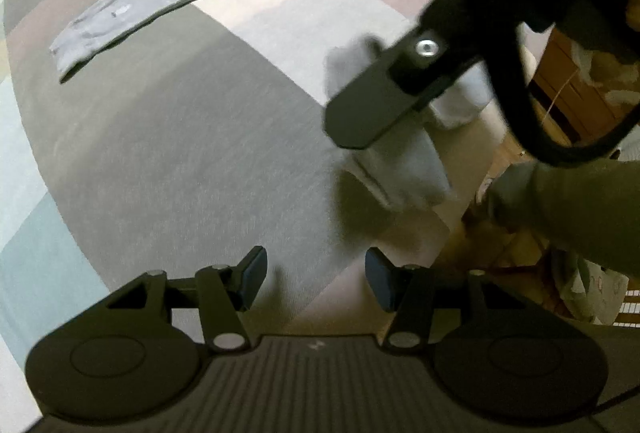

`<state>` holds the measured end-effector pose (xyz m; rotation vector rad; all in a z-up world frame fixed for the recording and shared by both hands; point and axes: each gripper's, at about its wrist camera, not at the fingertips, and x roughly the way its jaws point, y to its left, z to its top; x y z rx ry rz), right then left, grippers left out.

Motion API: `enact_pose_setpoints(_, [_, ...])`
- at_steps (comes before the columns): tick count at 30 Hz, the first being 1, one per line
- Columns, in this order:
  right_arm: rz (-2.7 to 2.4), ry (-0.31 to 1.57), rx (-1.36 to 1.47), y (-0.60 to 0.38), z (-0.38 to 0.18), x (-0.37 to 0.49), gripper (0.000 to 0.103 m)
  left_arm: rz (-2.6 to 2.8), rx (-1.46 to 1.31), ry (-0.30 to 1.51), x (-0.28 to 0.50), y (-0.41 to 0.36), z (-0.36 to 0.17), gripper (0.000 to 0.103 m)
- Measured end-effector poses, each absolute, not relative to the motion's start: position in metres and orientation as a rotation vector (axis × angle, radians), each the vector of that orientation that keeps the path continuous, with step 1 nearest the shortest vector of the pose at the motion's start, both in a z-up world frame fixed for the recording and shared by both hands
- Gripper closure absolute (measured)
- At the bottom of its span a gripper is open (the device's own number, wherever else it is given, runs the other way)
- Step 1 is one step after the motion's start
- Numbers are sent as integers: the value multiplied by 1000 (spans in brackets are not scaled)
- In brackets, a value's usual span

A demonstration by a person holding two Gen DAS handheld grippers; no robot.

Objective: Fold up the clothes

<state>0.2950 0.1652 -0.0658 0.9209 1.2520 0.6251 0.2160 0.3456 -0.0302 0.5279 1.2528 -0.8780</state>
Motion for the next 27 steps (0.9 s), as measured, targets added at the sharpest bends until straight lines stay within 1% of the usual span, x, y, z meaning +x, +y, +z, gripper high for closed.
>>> enact_pose_setpoints(3, [633, 1274, 920, 165, -67, 293, 47, -853, 509, 1260, 215, 347, -33, 49])
enact_pose_setpoints(5, [650, 1282, 916, 166, -67, 292, 44, -835, 497, 1265, 213, 347, -33, 49])
enact_pose_setpoints(14, [746, 1342, 837, 162, -63, 288, 43, -732, 452, 1305, 198, 352, -32, 49])
enact_pose_setpoints(22, [781, 1396, 785, 132, -69, 289, 42, -544, 367, 1376, 182, 359, -34, 48])
enact_pose_setpoints(27, [804, 1411, 742, 105, -67, 297, 42, -405, 102, 1437, 178, 370, -28, 48])
